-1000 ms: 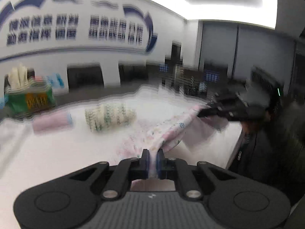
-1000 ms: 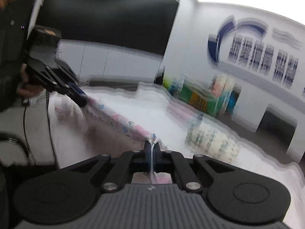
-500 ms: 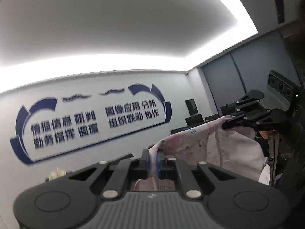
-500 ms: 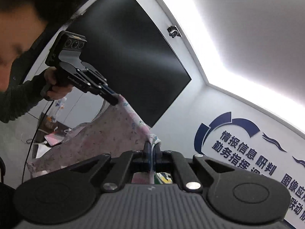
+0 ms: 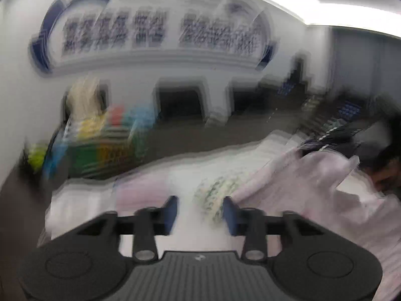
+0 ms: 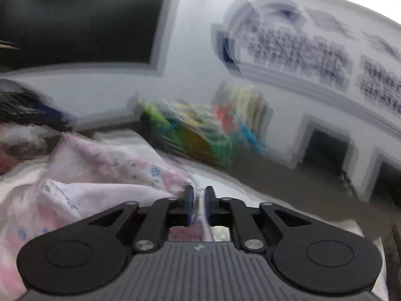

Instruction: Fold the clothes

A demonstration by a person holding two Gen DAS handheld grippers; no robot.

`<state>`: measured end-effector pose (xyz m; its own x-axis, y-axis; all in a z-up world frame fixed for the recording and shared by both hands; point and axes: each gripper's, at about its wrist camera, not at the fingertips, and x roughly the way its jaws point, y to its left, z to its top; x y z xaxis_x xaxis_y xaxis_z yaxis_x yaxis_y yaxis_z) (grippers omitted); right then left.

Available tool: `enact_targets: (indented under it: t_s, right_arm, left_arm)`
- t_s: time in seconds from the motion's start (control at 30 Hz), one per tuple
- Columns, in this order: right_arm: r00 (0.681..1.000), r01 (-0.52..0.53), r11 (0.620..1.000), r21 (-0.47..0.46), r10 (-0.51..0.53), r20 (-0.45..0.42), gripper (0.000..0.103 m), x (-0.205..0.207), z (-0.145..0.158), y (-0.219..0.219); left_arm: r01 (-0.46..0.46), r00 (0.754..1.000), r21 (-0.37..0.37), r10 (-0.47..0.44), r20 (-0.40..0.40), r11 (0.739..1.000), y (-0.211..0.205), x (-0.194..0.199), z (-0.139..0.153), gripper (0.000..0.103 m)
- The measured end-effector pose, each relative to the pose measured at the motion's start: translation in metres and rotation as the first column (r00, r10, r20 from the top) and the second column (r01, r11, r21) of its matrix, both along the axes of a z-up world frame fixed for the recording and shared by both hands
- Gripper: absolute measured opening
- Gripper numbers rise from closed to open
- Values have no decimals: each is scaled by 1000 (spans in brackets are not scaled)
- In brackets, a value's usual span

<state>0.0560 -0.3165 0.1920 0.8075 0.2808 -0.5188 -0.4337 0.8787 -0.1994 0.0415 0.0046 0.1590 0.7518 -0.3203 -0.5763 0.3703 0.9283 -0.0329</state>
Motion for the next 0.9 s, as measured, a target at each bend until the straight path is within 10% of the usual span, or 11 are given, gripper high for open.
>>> enact_targets:
  t_s: [0.1,0.2,0.27,0.33,0.6,0.73,0.9]
  right_arm:
    - [986,142,987,-69,-147,-73,10,13,-50,-8]
    - [974,217,976,-15,-217,-62,45,-21,-66,-34]
    - [992,121,993,-14,-121,-20,62,-66,-72,-41]
    - [1000,28,998,-57,-29,-9,75,-103,-86,-38]
    - [933,-351,936,-16,348,-97,73,-210,-127,-6]
    - [947,-297,955,26,298,-119,13,-202,-121,-22]
    - [960,-226,971,76,235,-149,13,-193,-114,-44]
  left_arm:
    - [-93,990,-40,88,-109,995,25,-15,-58,35]
    - [-98,995,-138,94,-37,986,43,-74,-67,52]
    - [-90,995,-205,97,24,975,55,-115,-70,79]
    - [-11,997,-187,25,74,982,43,-139,-78,81]
    - [209,973,37,-212,89,977,-21,-174,-138,82]
    - [170,985,75,-171,7,983,-14,-161,-155,3]
    - [112,994,-72,-113,-3,991,36,-177,-152,22]
